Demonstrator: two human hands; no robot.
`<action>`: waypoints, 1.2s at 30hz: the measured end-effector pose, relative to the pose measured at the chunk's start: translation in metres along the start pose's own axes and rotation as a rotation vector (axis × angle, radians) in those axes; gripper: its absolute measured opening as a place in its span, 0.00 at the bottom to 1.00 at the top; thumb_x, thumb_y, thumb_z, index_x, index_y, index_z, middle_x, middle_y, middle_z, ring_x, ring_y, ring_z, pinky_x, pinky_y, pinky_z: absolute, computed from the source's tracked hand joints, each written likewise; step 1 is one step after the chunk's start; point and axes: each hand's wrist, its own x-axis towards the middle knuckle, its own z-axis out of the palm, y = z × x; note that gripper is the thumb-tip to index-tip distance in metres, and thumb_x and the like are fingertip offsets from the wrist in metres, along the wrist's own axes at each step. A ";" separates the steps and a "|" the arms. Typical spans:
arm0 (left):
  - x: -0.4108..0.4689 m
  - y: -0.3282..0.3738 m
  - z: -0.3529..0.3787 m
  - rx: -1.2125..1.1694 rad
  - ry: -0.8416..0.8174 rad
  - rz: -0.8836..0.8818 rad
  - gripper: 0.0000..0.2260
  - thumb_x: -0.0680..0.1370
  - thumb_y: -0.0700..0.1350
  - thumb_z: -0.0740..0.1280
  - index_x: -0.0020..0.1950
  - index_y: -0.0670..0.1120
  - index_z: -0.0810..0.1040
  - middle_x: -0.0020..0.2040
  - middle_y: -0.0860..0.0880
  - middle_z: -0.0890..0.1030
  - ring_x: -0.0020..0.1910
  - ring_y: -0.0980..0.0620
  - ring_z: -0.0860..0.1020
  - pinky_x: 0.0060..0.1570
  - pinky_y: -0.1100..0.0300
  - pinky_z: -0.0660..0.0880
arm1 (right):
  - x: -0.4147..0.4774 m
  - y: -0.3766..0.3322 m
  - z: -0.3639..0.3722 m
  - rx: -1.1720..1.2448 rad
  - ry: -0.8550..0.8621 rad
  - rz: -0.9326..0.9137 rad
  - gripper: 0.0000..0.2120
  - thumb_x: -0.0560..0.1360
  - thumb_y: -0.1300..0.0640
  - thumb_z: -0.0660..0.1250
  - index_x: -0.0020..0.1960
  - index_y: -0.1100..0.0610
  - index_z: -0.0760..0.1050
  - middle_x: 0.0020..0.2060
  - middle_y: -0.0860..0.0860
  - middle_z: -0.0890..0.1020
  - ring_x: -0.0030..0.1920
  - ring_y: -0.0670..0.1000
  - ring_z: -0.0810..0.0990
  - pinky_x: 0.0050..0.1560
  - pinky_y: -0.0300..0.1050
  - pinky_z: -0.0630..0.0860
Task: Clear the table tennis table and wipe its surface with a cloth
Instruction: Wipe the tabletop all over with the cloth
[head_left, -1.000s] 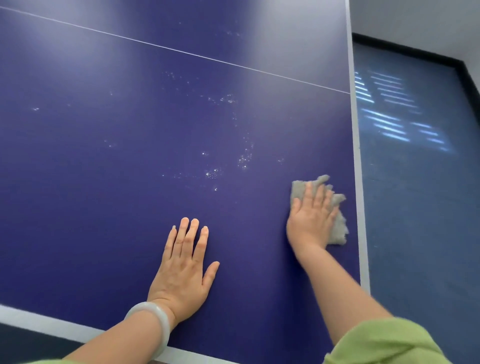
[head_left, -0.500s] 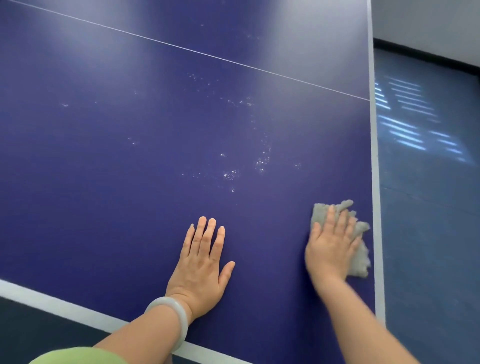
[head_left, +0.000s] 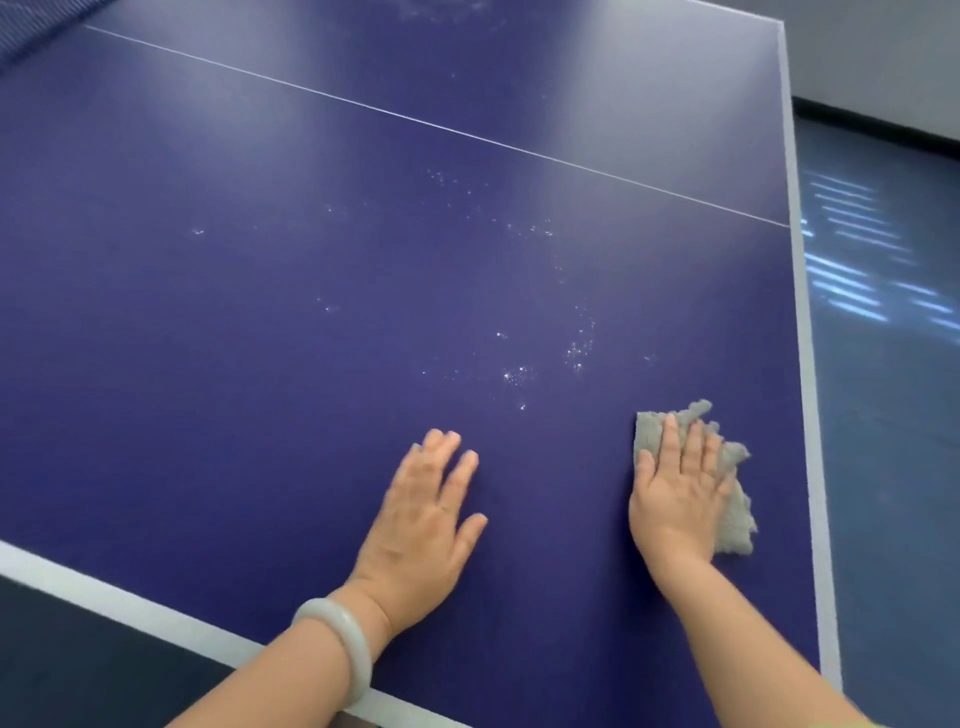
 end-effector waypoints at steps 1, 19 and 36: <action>0.005 -0.016 -0.006 0.020 0.020 -0.077 0.32 0.80 0.59 0.47 0.77 0.41 0.61 0.78 0.41 0.58 0.79 0.44 0.51 0.77 0.48 0.51 | -0.016 -0.009 0.004 0.016 0.029 0.021 0.28 0.84 0.49 0.48 0.81 0.53 0.46 0.80 0.53 0.48 0.80 0.55 0.42 0.77 0.60 0.42; 0.018 -0.102 -0.006 0.159 -0.027 -0.305 0.34 0.80 0.61 0.45 0.79 0.39 0.57 0.78 0.37 0.57 0.79 0.39 0.51 0.75 0.42 0.55 | 0.020 -0.127 0.012 -0.013 -0.038 -0.300 0.26 0.84 0.49 0.43 0.81 0.48 0.44 0.80 0.50 0.45 0.80 0.51 0.39 0.78 0.57 0.38; 0.020 -0.103 -0.008 0.105 -0.035 -0.281 0.34 0.80 0.59 0.47 0.77 0.37 0.58 0.77 0.34 0.58 0.78 0.36 0.53 0.73 0.39 0.58 | 0.006 -0.212 0.033 -0.050 0.021 -0.327 0.27 0.84 0.47 0.43 0.81 0.47 0.42 0.80 0.50 0.42 0.80 0.54 0.38 0.77 0.60 0.38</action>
